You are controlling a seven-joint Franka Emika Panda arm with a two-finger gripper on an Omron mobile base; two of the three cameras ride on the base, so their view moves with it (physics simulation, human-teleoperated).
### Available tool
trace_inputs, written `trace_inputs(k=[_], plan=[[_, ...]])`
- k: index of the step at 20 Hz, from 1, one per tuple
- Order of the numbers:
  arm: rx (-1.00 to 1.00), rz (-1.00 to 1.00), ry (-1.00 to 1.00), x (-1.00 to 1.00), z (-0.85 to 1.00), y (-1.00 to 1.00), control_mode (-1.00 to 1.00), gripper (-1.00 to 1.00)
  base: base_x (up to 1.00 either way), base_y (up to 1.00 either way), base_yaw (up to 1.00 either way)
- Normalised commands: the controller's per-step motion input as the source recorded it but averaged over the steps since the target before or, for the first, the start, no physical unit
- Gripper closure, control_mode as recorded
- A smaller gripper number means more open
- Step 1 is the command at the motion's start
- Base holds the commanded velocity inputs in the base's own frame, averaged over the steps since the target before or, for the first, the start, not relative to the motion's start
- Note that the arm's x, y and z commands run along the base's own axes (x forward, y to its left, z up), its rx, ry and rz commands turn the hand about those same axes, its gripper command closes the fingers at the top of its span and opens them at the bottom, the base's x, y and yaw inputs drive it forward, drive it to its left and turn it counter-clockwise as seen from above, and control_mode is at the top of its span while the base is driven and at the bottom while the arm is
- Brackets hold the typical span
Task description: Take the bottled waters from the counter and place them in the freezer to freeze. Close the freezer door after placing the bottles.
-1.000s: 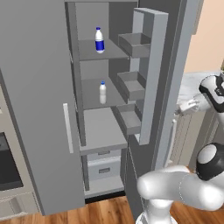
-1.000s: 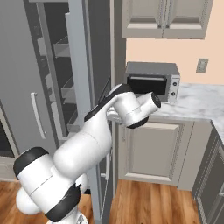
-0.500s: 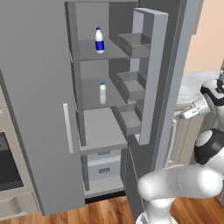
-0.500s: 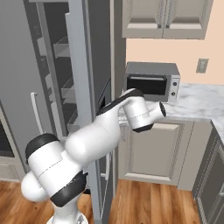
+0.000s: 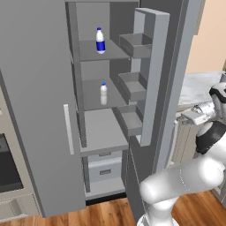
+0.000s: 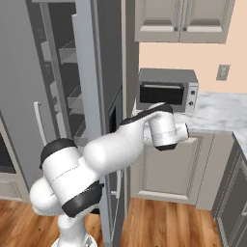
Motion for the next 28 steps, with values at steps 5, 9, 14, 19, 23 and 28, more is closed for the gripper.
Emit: trace_inputs(k=[5, 9, 14, 19, 23, 28], plan=[[0.17, 0.19, -0.18, -0.49, 0.27, -0.11, -1.0, -1.0, 0.0, 0.0, 0.0], [0.08, 0.17, -0.35, 0.06, -0.01, 0.05, -1.0, -1.0, 0.0, 0.0, 0.0], [0.0, 0.1, -0.19, 0.17, -0.17, 0.03, -1.0, -1.0, 0.0, 0.0, 0.0], [0.0, 0.0, -0.11, 0.19, -0.2, 0.0, -1.0, -1.0, 0.0, 0.0, 0.0], [0.0, -0.01, -0.04, 0.25, -0.26, 0.01, -1.0, -1.0, 0.0, 0.0, 0.0], [0.04, 0.0, 0.01, 0.0, -0.14, 0.06, -1.0, -1.0, 0.0, 0.0, 0.0]])
